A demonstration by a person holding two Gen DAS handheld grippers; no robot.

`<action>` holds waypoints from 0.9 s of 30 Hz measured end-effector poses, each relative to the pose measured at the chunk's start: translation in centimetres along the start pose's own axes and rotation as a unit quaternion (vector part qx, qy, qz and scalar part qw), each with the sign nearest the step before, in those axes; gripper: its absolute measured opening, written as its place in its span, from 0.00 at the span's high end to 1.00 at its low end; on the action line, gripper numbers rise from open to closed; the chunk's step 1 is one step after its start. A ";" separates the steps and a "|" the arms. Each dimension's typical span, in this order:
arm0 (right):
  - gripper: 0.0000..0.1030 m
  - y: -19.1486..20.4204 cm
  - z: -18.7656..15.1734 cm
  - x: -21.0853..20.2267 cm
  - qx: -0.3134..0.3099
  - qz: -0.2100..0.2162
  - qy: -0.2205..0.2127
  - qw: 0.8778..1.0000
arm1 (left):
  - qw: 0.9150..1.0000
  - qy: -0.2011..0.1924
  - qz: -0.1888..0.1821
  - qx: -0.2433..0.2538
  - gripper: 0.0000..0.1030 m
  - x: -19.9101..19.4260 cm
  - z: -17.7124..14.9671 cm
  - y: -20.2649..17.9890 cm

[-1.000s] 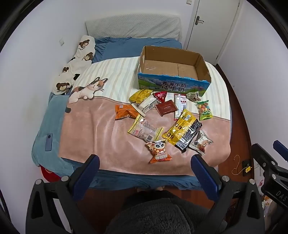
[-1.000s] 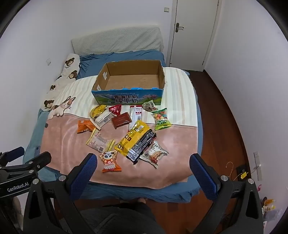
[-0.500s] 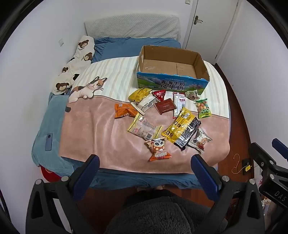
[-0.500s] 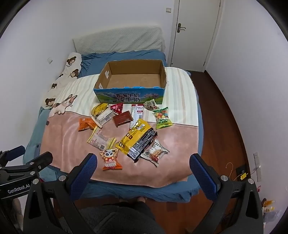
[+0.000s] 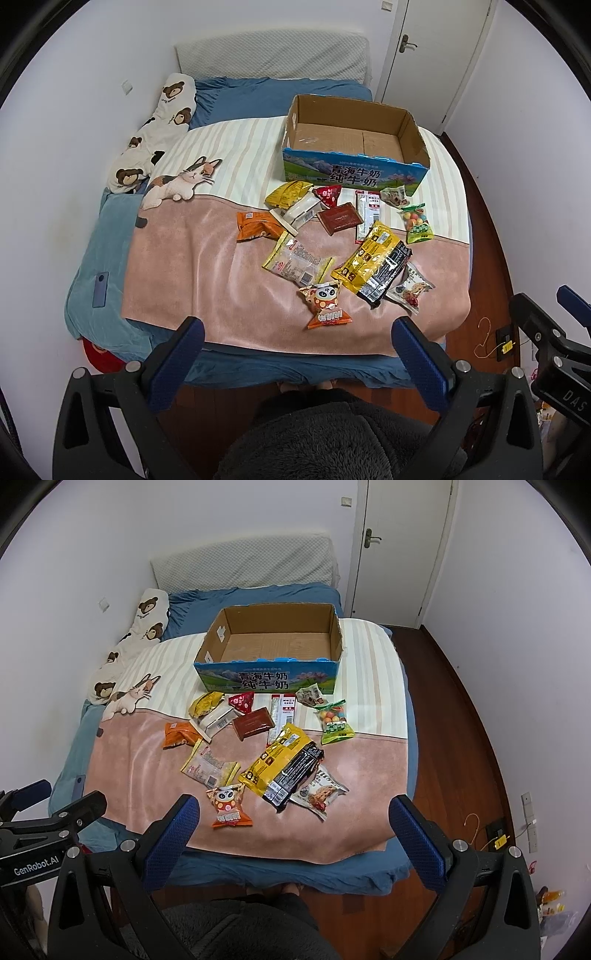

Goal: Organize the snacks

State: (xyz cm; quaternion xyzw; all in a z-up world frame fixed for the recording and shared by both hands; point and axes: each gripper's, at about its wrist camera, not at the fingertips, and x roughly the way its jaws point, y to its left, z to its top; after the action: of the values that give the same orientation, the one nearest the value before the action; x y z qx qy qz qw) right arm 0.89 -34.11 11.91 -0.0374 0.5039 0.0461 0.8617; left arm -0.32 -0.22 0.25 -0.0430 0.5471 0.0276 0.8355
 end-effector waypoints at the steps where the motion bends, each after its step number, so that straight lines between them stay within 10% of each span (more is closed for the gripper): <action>1: 0.00 0.0 0.0 -0.1 0.000 0.001 0.000 1.000 | 1.000 0.000 0.000 0.000 0.00 -0.2 -0.2 -0.2; 27: 0.00 0.0 -0.6 -0.9 -0.003 0.005 -0.001 1.000 | 1.000 0.000 -0.001 0.001 0.00 -1.1 -0.9 -0.2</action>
State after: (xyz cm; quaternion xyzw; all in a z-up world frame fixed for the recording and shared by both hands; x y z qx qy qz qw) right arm -0.08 -34.24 12.37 -0.0373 0.5033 0.0514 0.8618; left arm -1.53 -0.46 0.94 -0.0423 0.5471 0.0263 0.8356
